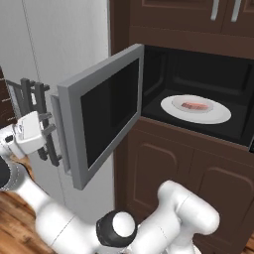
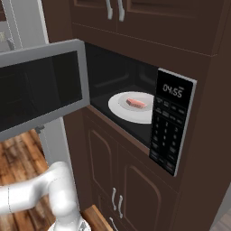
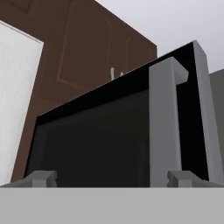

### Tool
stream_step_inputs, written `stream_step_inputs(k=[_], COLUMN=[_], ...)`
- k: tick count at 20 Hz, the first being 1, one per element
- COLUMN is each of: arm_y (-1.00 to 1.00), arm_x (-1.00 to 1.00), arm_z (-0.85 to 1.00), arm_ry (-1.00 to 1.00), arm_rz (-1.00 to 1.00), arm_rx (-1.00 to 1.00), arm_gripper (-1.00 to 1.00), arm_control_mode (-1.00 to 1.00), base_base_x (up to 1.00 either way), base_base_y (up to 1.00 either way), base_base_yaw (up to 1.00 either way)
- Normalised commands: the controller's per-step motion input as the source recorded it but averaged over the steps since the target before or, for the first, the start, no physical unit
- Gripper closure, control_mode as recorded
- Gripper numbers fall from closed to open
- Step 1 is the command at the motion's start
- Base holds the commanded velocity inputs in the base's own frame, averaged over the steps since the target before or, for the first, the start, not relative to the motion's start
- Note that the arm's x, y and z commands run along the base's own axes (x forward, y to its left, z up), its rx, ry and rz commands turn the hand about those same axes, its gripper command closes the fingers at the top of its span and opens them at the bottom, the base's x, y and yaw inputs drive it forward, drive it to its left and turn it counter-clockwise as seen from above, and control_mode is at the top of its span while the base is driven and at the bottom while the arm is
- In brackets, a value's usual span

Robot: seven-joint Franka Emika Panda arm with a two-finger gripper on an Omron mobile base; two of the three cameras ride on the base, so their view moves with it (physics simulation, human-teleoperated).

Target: Pick the steak from the counter and place it in the microwave. Then turn on the microwave.

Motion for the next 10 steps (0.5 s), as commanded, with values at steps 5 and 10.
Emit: stream_step_inputs(k=[5,10], arm_y=[-0.34,-0.40], arm_x=[0.00,0.00], arm_z=[0.00,0.00], arm_ry=[0.00,0.00], arm_rz=[0.10,0.10], arm_rx=[0.00,0.01], arm_gripper=[-1.00,-1.00], arm_control_mode=[-1.00,-1.00], base_base_x=[0.00,0.00], base_base_y=[0.00,0.00], base_base_yaw=[0.00,0.00])
